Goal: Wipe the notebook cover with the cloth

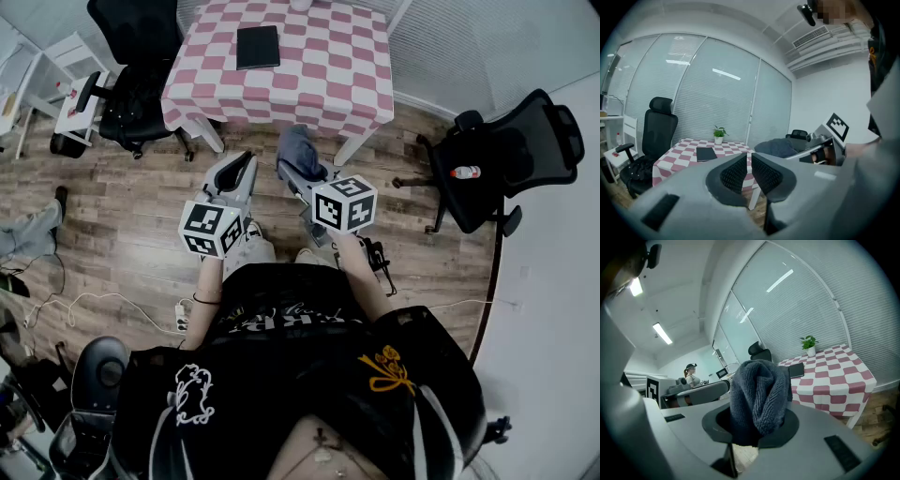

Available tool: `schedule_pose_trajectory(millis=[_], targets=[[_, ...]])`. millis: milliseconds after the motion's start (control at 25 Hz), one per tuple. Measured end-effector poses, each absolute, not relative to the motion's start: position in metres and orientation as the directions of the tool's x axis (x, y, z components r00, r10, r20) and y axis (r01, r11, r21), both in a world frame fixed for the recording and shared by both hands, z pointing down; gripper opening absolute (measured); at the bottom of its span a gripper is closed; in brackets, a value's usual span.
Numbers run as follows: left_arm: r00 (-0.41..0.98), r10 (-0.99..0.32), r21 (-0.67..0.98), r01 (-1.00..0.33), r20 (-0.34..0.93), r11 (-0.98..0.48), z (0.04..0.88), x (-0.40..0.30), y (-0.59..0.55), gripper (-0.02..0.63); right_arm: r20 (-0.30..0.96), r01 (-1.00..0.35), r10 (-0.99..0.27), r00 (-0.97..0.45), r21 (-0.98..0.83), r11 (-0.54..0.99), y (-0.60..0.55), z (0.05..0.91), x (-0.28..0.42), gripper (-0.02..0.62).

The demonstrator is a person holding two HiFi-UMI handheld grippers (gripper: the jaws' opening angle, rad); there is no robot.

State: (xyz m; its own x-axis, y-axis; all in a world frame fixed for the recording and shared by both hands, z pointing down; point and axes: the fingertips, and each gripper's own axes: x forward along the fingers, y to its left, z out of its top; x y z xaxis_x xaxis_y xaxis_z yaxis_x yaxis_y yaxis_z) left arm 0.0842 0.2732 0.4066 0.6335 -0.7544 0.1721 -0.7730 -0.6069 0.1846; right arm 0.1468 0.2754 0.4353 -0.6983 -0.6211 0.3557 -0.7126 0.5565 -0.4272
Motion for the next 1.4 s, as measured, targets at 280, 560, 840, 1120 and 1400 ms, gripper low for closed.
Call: schedule_pose_trajectory(millis=[280, 560, 840, 1120, 1400], targets=[[0.647, -0.743, 0.168, -0.762, 0.168, -0.625, 0.402, 0.065, 0.246, 0.025, 0.36, -0.718, -0.625, -0.692, -0.427, 0.549, 0.252, 0.439, 0.124, 0.072], [0.667, -0.723, 0.171, -0.745, 0.177, -0.645, 0.408, 0.047, 0.218, 0.025, 0.346, -0.725, -0.647, -0.68, -0.447, 0.523, 0.222, 0.442, 0.106, 0.072], [0.681, -0.71, 0.168, -0.733, 0.181, -0.659, 0.41, 0.014, 0.186, 0.025, 0.336, -0.741, -0.679, -0.653, -0.472, 0.479, 0.186, 0.442, 0.081, 0.072], [0.681, -0.707, 0.2, -0.732, 0.193, -0.651, 0.423, -0.019, 0.161, 0.025, 0.349, -0.752, -0.687, -0.638, -0.474, 0.457, 0.169, 0.443, 0.062, 0.072], [0.7, -0.679, 0.259, -0.713, 0.22, -0.651, 0.445, -0.014, 0.143, 0.025, 0.41, -0.793, -0.694, -0.592, -0.453, 0.408, 0.16, 0.457, 0.076, 0.072]])
